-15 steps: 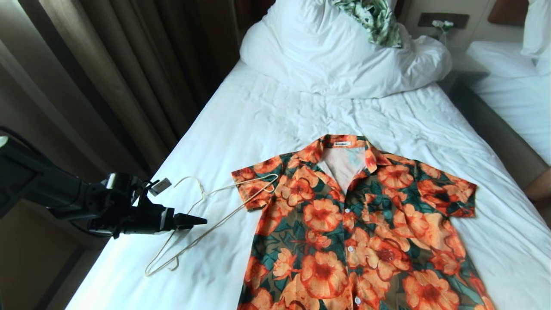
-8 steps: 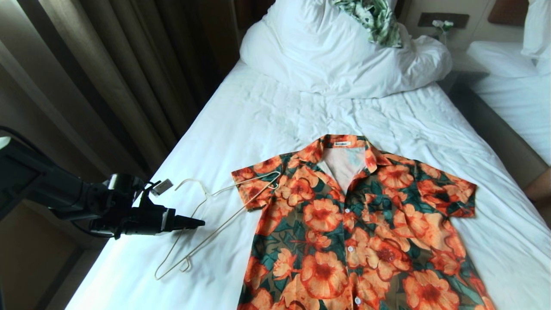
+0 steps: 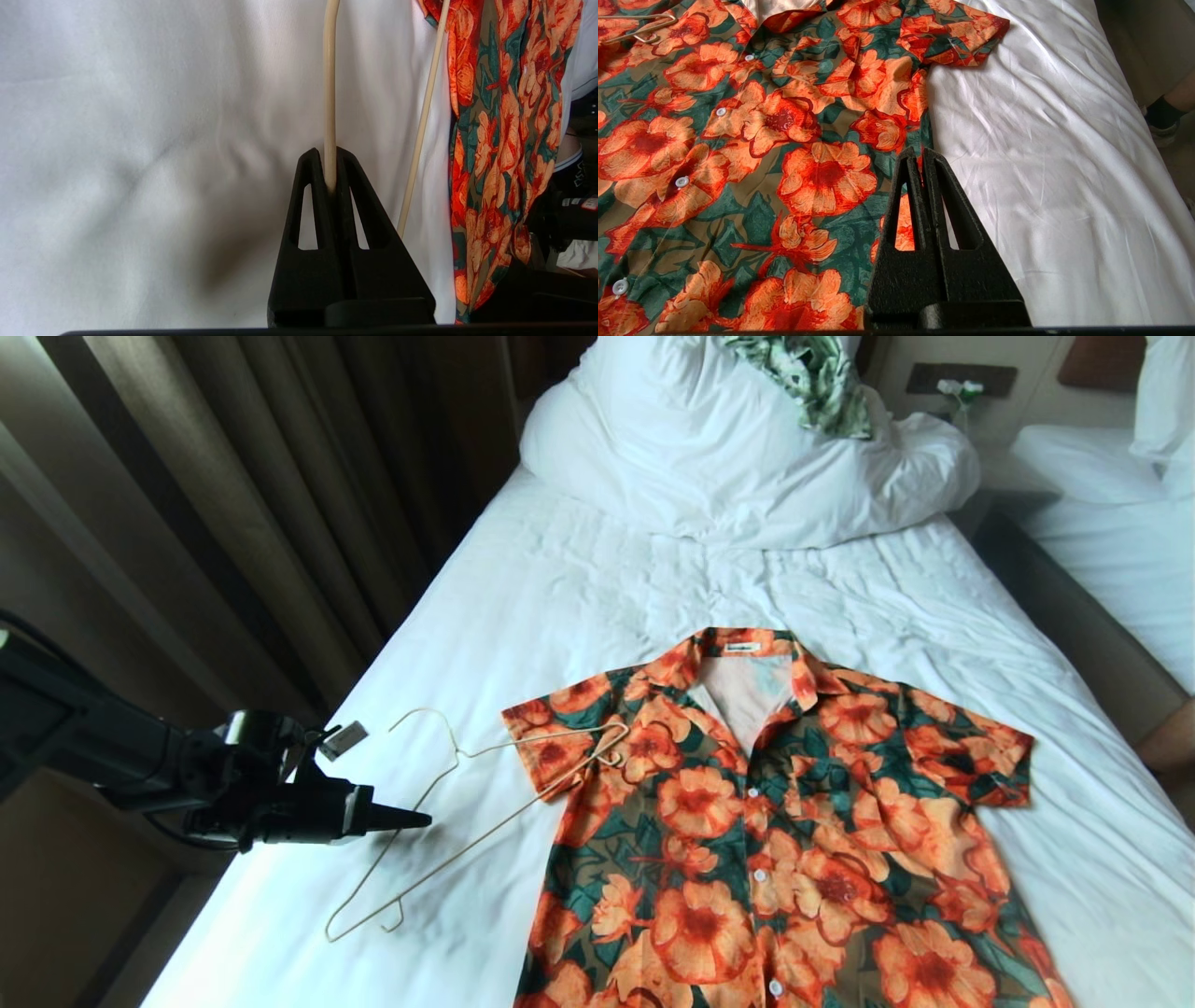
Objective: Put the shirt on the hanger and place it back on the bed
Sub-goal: Lift the shirt and hanger
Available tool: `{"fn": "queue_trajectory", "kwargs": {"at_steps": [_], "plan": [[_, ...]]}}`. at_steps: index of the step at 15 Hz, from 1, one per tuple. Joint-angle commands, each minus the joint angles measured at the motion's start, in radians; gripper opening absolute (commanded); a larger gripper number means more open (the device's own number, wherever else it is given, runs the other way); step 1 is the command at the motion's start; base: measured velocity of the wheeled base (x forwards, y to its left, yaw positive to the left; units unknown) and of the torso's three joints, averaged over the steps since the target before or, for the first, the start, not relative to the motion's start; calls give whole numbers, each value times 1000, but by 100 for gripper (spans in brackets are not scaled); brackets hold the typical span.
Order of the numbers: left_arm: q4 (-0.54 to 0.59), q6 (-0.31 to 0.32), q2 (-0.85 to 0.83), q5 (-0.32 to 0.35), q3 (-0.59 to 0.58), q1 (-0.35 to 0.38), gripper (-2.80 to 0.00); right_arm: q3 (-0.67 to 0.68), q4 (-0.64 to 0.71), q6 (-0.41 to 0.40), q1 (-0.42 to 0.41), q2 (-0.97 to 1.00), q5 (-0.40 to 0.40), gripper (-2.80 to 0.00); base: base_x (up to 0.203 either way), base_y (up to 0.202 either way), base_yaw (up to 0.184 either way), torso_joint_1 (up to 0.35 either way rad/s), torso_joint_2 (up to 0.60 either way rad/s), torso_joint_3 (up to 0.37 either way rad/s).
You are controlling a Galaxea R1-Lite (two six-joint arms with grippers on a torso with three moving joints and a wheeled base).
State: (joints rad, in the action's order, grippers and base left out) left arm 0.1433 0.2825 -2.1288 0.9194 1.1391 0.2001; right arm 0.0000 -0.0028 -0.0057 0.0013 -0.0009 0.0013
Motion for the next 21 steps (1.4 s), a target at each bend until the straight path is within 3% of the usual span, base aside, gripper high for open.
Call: {"fn": "queue_trajectory", "kwargs": {"at_steps": [1,6,15,21], "plan": [[12,-7,44,6,-1,5,-280,0,0,0,0,-1,0,-280,0,0,0,0,0,0],[154,-49,279,30,-4,5,-280,0,0,0,0,-2,0,-280,0,0,0,0,0,0],[535,-52,697,173,-6,6,-280,0,0,0,0,-2,0,-280,0,0,0,0,0,0],[595,-90,779,230,-7,2,-280,0,0,0,0,-1,0,-280,0,0,0,0,0,0]]}}
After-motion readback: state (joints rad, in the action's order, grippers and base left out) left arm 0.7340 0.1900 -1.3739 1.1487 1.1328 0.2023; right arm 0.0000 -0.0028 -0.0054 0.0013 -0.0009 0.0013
